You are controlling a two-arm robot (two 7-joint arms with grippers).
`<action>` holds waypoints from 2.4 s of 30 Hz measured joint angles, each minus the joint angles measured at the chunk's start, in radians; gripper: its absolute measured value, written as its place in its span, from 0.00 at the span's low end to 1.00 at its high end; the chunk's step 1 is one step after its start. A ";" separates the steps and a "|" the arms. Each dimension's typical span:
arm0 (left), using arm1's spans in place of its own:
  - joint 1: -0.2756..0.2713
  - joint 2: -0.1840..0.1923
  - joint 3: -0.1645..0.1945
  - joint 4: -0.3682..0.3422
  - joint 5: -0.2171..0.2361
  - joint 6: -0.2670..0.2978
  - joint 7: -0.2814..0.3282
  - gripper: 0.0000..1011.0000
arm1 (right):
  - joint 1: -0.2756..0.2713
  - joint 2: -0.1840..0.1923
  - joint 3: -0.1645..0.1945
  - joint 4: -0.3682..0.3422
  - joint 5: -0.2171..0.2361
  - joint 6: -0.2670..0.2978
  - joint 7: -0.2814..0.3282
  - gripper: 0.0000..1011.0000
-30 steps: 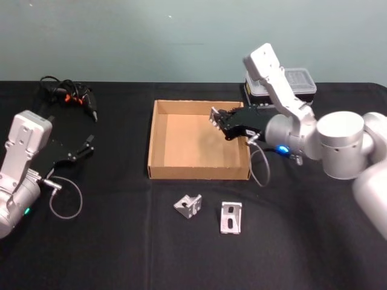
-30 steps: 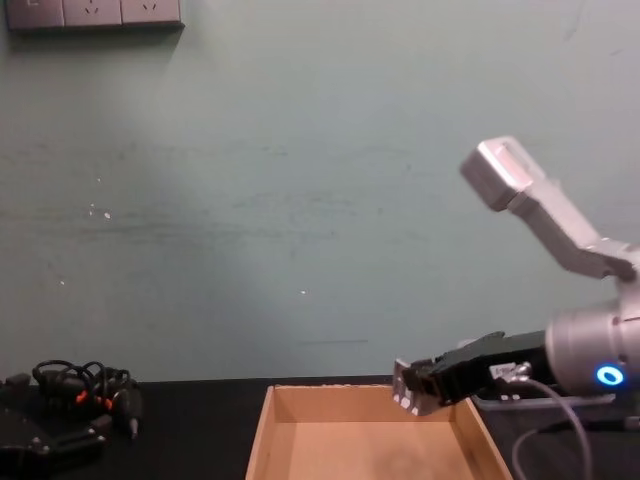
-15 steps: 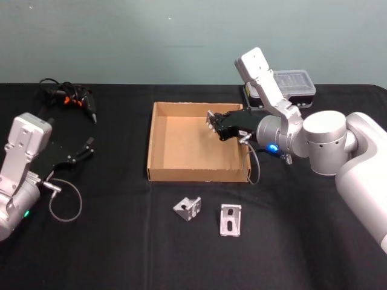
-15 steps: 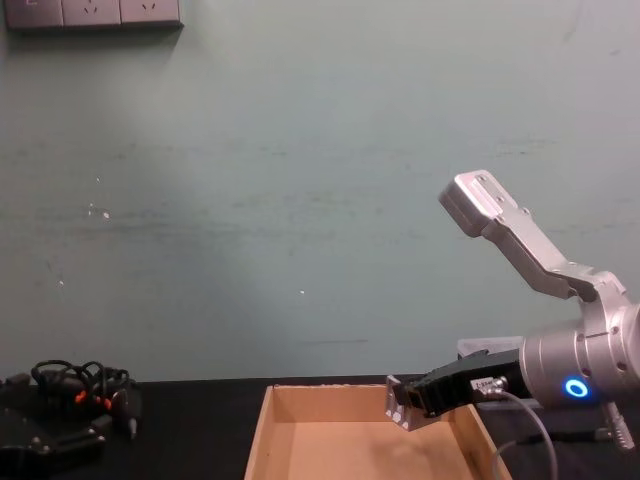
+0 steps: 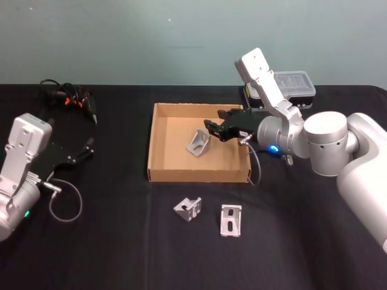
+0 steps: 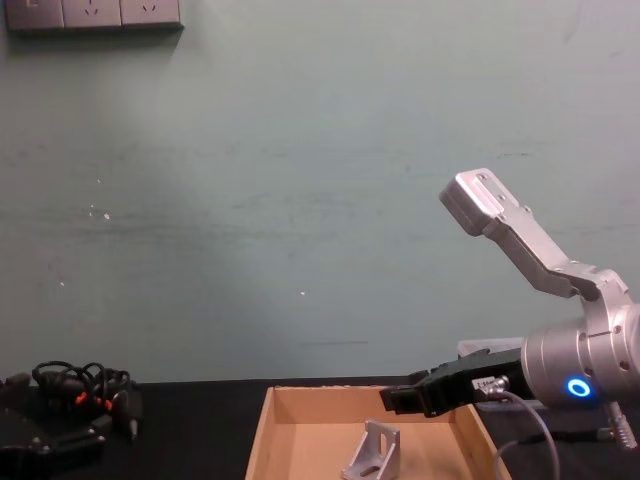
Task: Use one hand to pick up the angle iron from the table and place it into the box.
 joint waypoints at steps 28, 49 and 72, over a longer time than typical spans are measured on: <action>0.000 0.000 0.000 0.000 0.000 0.000 0.000 1.00 | -0.202 0.151 0.067 -0.341 0.054 0.029 0.053 0.99; 0.000 0.000 0.000 0.000 0.000 0.000 0.000 1.00 | -0.624 0.510 0.177 -0.805 0.232 -0.118 0.223 0.99; 0.000 0.000 0.000 0.000 0.000 0.000 0.000 1.00 | -0.470 0.448 0.004 -0.596 0.167 -0.098 0.225 0.99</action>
